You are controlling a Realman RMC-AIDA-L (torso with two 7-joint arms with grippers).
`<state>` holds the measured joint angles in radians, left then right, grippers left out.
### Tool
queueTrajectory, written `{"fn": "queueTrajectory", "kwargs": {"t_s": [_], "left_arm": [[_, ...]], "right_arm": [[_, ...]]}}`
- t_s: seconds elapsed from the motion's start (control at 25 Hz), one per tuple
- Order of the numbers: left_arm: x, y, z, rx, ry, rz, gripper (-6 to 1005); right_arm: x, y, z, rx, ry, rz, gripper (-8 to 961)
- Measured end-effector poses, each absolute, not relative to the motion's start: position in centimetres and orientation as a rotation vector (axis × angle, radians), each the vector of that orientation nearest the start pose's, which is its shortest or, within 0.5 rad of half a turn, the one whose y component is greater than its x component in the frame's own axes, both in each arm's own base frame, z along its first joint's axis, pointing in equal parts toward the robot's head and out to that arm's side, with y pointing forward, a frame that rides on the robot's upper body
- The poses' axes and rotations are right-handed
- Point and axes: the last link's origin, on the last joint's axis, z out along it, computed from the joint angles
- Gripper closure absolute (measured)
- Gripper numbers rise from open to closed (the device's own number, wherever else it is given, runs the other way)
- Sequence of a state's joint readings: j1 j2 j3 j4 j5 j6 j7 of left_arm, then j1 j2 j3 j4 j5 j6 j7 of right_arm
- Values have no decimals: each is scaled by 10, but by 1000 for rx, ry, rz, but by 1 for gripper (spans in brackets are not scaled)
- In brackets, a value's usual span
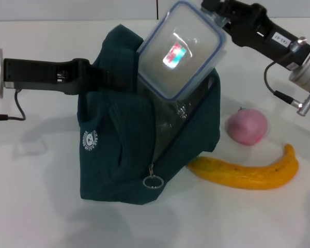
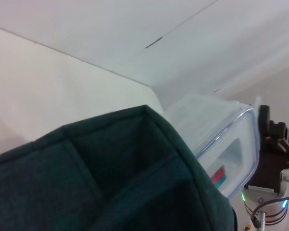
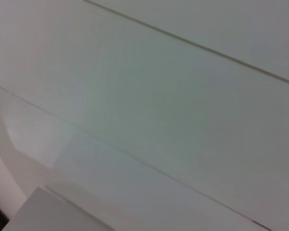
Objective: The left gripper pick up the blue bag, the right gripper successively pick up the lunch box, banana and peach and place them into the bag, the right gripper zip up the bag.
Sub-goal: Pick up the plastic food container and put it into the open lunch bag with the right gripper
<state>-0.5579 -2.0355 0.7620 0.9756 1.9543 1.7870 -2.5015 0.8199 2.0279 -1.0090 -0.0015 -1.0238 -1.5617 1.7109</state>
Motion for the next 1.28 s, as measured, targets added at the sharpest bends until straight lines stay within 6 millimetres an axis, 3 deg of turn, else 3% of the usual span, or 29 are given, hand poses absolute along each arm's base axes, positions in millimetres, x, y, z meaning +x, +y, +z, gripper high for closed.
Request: {"fn": "queueTrajectory", "kwargs": {"t_s": [0.44, 0.64, 0.76, 0.96, 1.12, 1.16, 1.28], "left_arm": [[-203, 338, 54, -2621, -1712, -744, 968], [-204, 338, 53, -2626, -1710, -745, 968], [-203, 338, 53, -2628, -1711, -745, 968], [-208, 336, 54, -2613, -1723, -748, 968], [-209, 335, 54, -2609, -1726, -746, 968], [-209, 335, 54, -2609, -1726, -746, 968], [-209, 335, 55, -2607, -1725, -751, 968]], "right_arm": [[161, 379, -21, -2301, 1413, 1715, 861], [159, 379, -22, -2324, 1403, 1707, 817], [157, 381, -19, -2334, 1377, 1714, 613], [154, 384, -7, -2373, 1274, 1711, 407], [151, 385, 5, -2458, 1137, 1649, 219], [146, 384, 13, -2566, 1013, 1562, 172], [140, 381, 17, -2705, 885, 1420, 144]]}}
